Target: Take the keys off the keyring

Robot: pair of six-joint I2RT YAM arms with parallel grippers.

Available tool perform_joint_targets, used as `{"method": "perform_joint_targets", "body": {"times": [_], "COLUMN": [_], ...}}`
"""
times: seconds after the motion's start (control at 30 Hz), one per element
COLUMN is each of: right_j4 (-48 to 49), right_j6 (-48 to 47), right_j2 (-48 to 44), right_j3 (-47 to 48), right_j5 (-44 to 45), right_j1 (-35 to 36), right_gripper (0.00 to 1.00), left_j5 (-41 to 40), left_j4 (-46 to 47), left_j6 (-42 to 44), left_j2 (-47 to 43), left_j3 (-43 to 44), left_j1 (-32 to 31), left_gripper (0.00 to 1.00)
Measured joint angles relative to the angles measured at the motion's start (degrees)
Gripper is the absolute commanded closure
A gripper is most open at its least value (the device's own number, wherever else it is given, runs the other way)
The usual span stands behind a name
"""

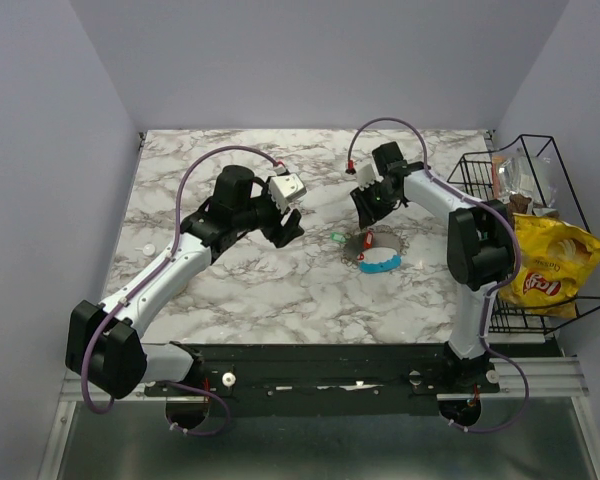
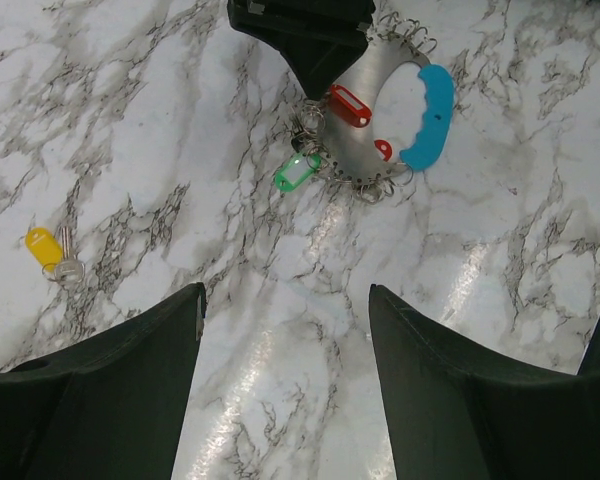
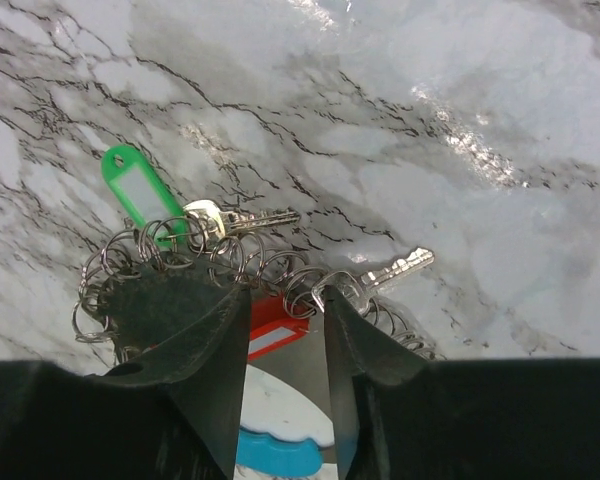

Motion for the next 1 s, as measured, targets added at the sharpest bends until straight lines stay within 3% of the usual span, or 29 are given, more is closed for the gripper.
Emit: {"method": "perform_joint_targets", "body": {"times": [0.17, 0.5, 1.0], "right_j4": [0.02, 0.02, -0.26], "right_j6": [0.09, 0.20, 0.37], "right_j2": [1.05, 1.11, 1.25], "right_j3": [0.00, 0.00, -0.28], "right_j5": [1.40, 2.62, 2.08], "right_j1": [0.15, 0.15, 0.15], "right_gripper": [0.72, 0.73, 0.57], "left_j5": [-0.09, -0.09, -0.09], "left_j4": [-0.07, -0.20, -0.44], "left_j6": [0.02, 0.00, 0.02], "left_j2": [-0.02, -1.01, -1.46], "left_j3": [-0.22, -0.22, -0.26], "left_j1": [0.00, 0.00, 0.00], "left_gripper": [0.25, 0.25, 0.25]}}
